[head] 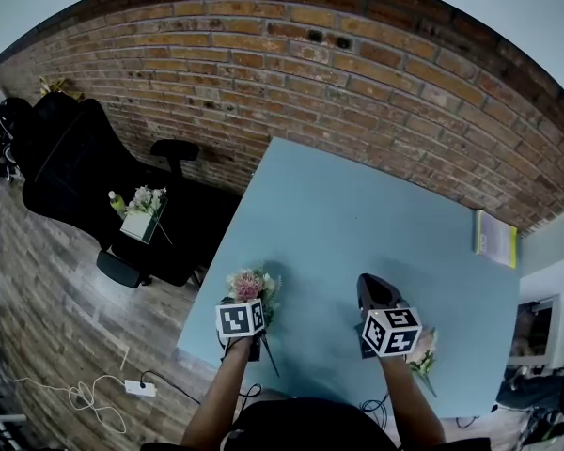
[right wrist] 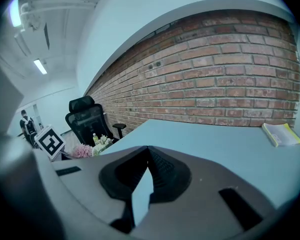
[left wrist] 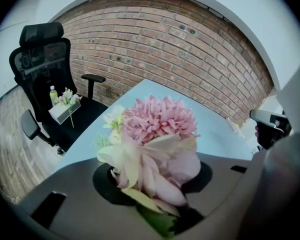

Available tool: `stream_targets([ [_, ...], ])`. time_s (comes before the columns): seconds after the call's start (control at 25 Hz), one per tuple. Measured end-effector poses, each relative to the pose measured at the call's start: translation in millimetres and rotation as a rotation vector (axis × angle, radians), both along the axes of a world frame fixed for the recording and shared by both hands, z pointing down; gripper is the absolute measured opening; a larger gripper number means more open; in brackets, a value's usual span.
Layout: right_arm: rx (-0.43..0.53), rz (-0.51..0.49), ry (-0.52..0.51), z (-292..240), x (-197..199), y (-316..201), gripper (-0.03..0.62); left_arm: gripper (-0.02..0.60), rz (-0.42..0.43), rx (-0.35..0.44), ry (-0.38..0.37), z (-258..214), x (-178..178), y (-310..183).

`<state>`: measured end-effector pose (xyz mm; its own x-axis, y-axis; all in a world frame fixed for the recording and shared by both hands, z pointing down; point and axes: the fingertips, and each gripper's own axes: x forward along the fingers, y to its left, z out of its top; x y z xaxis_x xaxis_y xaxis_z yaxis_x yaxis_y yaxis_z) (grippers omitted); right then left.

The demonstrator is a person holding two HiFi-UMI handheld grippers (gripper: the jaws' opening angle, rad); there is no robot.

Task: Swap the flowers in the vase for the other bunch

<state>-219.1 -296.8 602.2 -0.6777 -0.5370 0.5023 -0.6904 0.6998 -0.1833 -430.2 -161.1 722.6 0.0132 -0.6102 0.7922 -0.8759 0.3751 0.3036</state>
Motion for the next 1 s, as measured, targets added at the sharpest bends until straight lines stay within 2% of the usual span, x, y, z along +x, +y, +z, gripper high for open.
stream_targets([
  [0.24, 0.014, -0.013, 0.005, -7.2, 1.7, 6.2, 0.014, 0.199, 0.018, 0.054, -0.030, -22.5, 2.7, 3.4],
  [0.56, 0.048, -0.037, 0.008, -18.9, 0.8, 13.3, 0.014, 0.199, 0.044, 0.155, -0.028, -59.7, 10.2, 9.7],
  [0.8, 0.075, -0.055, 0.008, -28.0, -5.0, 25.2, 0.014, 0.199, 0.122, 0.240, -0.101, -97.8, 18.0, 7.4],
  [1.0, 0.091, -0.055, 0.014, -34.8, -3.6, 39.1, 0.014, 0.201, 0.156, 0.309, -0.108, -120.9, 23.6, 9.9],
])
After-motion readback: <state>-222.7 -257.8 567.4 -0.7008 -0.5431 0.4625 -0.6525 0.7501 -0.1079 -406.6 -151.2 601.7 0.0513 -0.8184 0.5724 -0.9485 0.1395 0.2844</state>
